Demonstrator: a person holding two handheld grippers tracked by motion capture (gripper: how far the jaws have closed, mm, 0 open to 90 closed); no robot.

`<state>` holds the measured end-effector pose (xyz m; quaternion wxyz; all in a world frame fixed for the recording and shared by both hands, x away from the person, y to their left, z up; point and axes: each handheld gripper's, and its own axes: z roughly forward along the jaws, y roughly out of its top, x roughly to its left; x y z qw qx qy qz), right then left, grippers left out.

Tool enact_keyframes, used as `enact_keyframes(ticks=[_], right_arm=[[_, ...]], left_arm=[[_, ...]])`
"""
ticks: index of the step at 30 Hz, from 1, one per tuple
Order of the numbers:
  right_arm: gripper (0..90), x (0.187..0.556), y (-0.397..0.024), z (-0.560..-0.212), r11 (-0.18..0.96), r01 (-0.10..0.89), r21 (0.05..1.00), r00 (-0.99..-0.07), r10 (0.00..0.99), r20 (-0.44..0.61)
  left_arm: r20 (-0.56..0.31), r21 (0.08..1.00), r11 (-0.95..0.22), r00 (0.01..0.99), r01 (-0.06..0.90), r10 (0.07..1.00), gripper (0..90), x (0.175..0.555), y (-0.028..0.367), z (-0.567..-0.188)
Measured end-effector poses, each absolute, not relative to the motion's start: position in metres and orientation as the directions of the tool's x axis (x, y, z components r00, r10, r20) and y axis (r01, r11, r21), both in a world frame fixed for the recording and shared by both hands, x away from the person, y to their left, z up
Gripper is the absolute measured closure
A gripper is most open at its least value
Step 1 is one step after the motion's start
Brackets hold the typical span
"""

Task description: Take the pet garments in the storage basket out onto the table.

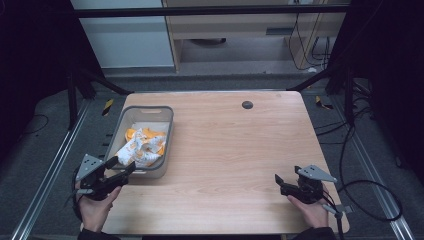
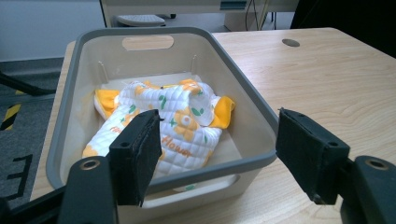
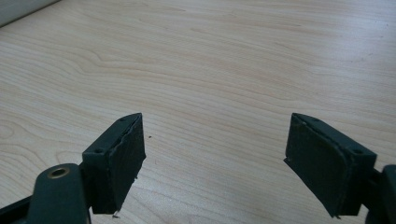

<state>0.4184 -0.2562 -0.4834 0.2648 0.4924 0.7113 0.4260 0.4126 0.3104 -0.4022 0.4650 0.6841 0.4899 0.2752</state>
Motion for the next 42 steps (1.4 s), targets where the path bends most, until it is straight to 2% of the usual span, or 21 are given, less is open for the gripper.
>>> enact_keyframes(ticks=[28,42], right_arm=[[19.7,0.419,-0.258,-0.483,0.15,0.476,0.866,-0.37,0.928,0.043],[19.3,0.419,-0.257,-0.484,0.159,0.476,0.865,-0.374,0.927,0.036]], left_arm=[[-0.049,0.891,-0.133,0.383,0.435,0.923,28.8,0.45,0.31,-0.379],[0.011,0.833,-0.238,0.415,0.499,0.91,26.7,0.473,0.307,-0.381]])
